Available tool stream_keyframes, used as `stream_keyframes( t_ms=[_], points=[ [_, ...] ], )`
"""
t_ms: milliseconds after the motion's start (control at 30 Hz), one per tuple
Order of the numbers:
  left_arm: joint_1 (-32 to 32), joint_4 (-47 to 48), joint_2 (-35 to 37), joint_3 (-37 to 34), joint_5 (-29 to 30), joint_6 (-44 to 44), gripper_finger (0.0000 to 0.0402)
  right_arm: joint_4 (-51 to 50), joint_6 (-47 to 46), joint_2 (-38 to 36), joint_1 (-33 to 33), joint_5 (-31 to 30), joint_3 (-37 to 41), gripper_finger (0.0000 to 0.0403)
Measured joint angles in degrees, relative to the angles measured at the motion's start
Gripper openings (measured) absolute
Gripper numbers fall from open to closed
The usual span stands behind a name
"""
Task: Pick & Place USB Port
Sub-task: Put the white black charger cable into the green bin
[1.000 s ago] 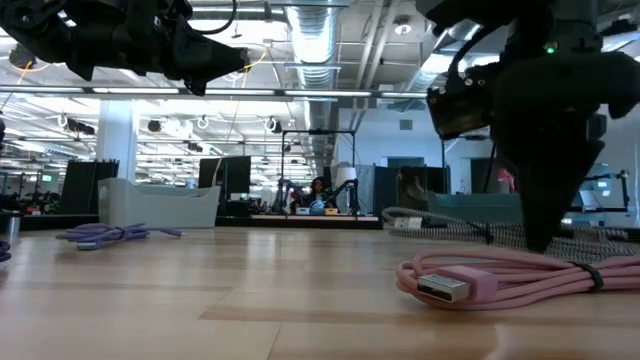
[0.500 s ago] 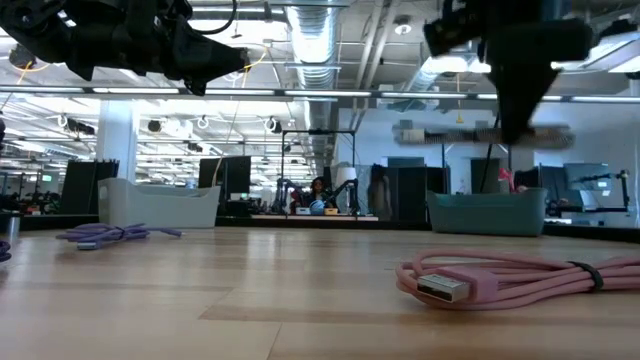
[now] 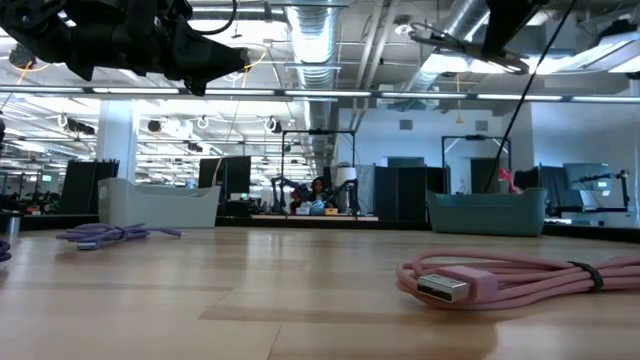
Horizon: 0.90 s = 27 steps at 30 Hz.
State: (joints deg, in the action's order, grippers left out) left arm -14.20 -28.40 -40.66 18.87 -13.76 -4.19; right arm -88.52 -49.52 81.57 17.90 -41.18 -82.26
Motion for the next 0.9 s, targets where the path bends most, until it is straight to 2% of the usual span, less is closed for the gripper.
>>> stream_keyframes(
  t_ms=[233, 500, 667, 767, 900],
  points=[
    [-0.01, 0.0, 0.0, 0.0, 0.0, 0.02, 0.0111, -1.27, 3.36, -4.13, -7.51, -3.51, 2.04, 0.001],
    [-0.01, 0.02, 0.0, 0.0, 0.0, 0.02, 0.0111, 2.75, 3.51, -10.2, -18.7, -3.76, 15.38, 0.001],
    [0.0, 0.01, -0.01, 0.0, 0.0, 0.02, 0.011, 12.07, 9.1, -15.42, -24.27, -3.4, 22.59, 0.001],
    [-0.01, 0.0, -0.02, 0.0, 0.0, 0.02, 0.011, 21.2, 16.26, -18.03, -27.71, -1.07, 25.69, 0.001],
    [0.0, 0.0, -0.01, 0.0, 0.0, 0.02, 0.011, 28.45, 23.45, -18.87, -32.86, 2.46, 27.96, 0.001]
  ],
)
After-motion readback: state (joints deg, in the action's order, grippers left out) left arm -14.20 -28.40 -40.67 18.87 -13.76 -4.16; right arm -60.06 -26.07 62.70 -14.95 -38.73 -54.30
